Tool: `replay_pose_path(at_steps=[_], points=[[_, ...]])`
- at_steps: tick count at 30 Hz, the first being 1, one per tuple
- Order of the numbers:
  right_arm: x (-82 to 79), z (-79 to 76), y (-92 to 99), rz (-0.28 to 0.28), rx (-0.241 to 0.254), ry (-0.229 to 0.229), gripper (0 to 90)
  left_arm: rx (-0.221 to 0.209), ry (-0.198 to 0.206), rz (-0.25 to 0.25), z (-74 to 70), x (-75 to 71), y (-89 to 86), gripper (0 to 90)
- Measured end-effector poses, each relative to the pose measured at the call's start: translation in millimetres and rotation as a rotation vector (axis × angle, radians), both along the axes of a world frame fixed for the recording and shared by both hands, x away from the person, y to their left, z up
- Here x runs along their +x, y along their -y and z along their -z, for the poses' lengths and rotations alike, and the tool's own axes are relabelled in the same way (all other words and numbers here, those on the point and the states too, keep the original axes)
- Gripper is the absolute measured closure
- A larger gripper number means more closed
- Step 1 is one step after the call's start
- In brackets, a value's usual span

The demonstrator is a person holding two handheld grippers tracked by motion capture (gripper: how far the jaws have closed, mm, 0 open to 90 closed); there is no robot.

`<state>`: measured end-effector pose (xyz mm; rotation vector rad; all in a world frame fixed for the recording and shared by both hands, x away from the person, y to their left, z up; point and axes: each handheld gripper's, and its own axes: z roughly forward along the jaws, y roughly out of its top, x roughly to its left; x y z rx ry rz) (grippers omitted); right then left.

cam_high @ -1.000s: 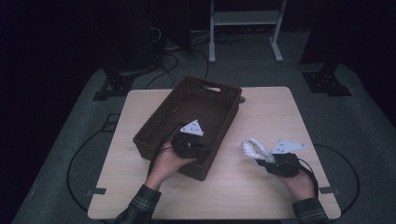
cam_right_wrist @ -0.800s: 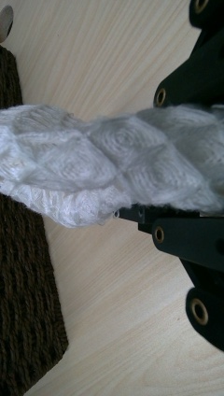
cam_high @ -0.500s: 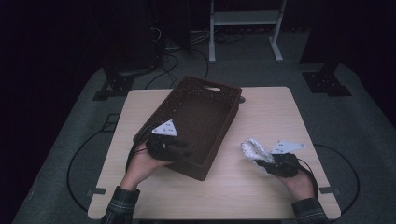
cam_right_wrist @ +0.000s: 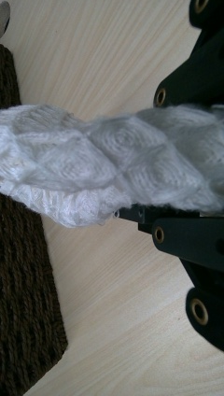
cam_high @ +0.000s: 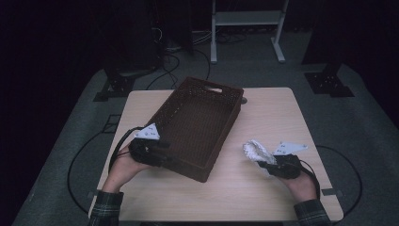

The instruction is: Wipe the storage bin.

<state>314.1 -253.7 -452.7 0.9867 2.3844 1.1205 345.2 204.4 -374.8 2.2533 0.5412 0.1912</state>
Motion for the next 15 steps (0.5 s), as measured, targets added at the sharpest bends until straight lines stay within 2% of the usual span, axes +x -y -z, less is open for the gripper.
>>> replay_pose_path(at_steps=[7, 9, 11, 15], points=[[-0.2, 0.3, -1.1, 0.001, -0.001, -0.002, 68.6, 0.027, -0.004, -0.016, 8.7, 4.1, -3.9, 40.0], [-0.2, 0.2, -0.8, 0.001, 0.000, -0.002, 68.6, 0.019, -0.011, -0.013, 9.2, 4.7, -4.9, 40.3], [0.0, 0.2, -0.3, 0.001, 0.000, 0.000, 68.6, 0.012, -0.016, -0.005, 10.0, 4.1, -4.6, 45.2], [-0.2, 0.1, -0.7, 0.001, 0.000, -0.002, 68.6, 0.012, -0.018, 0.003, 9.7, 3.4, -4.1, 49.0]])
